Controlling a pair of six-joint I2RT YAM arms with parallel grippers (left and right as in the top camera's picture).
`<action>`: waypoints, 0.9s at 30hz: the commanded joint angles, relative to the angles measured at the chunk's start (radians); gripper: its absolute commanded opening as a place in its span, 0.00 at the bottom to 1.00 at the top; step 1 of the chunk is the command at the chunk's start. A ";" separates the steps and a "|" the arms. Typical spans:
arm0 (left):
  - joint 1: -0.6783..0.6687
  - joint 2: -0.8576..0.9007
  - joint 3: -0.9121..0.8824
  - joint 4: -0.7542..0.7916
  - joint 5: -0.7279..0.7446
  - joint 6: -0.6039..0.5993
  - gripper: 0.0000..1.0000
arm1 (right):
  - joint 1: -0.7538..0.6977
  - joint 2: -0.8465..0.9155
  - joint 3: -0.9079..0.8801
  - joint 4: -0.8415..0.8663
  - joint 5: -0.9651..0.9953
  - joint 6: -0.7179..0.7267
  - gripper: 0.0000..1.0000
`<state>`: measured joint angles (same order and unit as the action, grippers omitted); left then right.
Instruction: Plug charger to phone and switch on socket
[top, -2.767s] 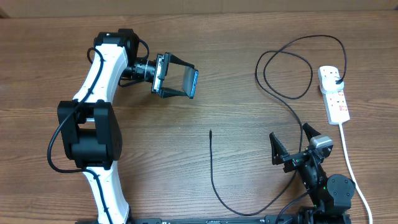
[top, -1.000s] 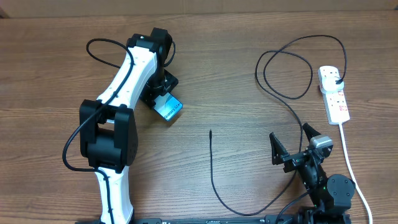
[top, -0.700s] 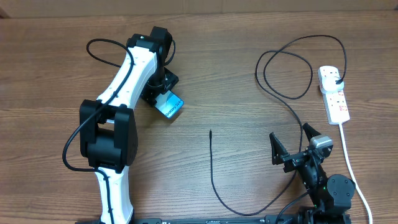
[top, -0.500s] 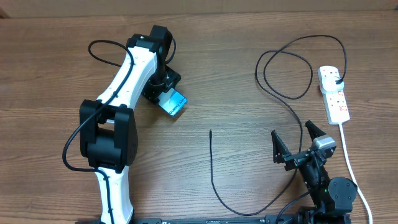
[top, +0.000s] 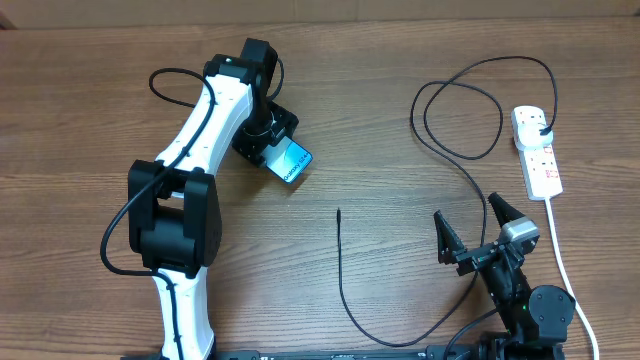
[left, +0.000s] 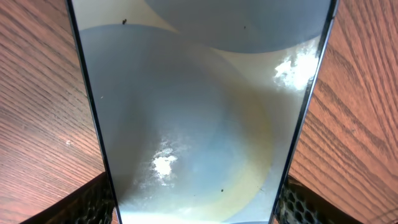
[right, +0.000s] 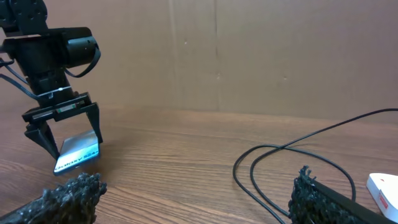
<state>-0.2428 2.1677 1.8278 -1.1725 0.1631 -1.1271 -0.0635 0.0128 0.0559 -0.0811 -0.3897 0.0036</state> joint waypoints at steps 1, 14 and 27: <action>-0.007 0.007 0.034 0.003 0.018 0.005 0.04 | 0.003 -0.010 0.020 0.005 -0.021 -0.003 1.00; -0.006 0.007 0.034 0.003 0.018 0.005 0.04 | 0.002 0.347 0.242 -0.034 -0.068 -0.057 1.00; -0.006 0.007 0.034 -0.002 0.018 0.005 0.04 | 0.003 1.103 0.646 -0.034 -0.462 -0.052 1.00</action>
<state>-0.2428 2.1681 1.8278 -1.1732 0.1726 -1.1271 -0.0639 0.9852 0.6136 -0.1169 -0.6712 -0.0502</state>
